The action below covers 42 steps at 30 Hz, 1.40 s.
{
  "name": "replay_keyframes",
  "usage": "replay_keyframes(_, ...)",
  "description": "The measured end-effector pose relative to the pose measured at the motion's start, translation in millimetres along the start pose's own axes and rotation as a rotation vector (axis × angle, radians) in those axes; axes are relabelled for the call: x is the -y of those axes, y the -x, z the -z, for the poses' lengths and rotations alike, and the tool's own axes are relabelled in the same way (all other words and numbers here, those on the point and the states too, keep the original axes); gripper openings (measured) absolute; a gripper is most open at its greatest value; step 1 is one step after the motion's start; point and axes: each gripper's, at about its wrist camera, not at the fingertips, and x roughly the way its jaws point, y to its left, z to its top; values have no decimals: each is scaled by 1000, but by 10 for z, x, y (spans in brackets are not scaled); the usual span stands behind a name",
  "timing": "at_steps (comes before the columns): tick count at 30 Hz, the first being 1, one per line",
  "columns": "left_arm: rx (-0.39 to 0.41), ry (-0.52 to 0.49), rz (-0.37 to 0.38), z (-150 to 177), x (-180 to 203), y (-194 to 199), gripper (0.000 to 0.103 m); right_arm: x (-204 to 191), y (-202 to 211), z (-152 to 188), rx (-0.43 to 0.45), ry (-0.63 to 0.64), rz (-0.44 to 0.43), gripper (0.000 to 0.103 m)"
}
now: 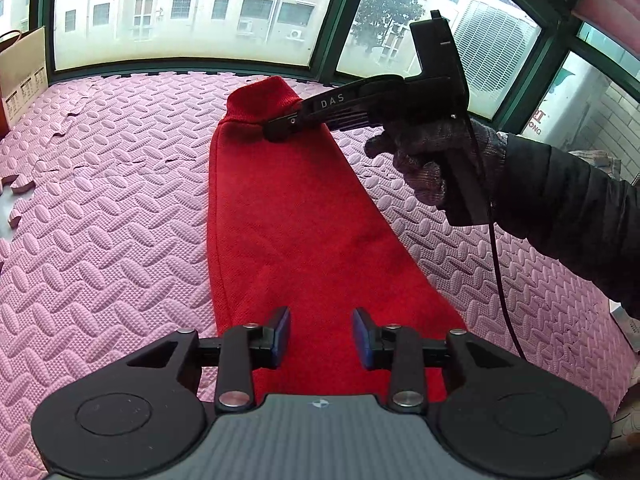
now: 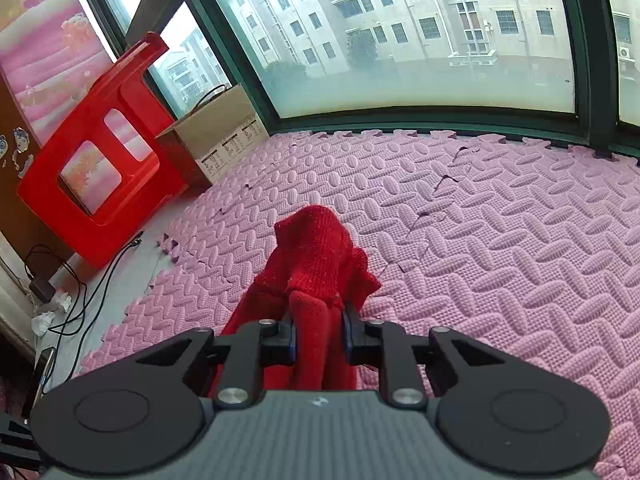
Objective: Fold clothes
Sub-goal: 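Lift the waistband end with the right gripper and fold it toward the left gripper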
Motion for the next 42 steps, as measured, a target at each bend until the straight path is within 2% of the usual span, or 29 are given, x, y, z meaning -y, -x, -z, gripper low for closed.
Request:
replay_keyframes(9, 3, 36, -2, 48, -19, 48, 39, -485, 564, -98, 113, 99, -47, 18)
replay_keyframes(14, 19, 64, -12, 121, -34, 137, 39, -822, 911, -25, 160, 172, -77, 18)
replay_keyframes(22, 35, 116, -56, 328, -151, 319, 39, -1433, 1571, 449, 184, 289, -163, 18)
replay_keyframes(29, 33, 158, -104, 515, -278, 404, 40, -1793, 1887, 1040, 149, 389, -209, 18)
replay_keyframes(34, 43, 184, -116, 604, -336, 480, 40, -1912, 1973, 1433, 109, 440, -258, 19)
replay_keyframes(36, 50, 184, -116, 633, -324, 532, 40, -1945, 1986, 1581, 83, 464, -257, 23)
replay_keyframes(38, 52, 185, -114, 670, -310, 577, 40, -1969, 1989, 1717, 58, 472, -248, 40)
replay_keyframes(42, 58, 199, -107, 775, -288, 704, 40, -2040, 1996, 1975, -8, 513, -229, 41)
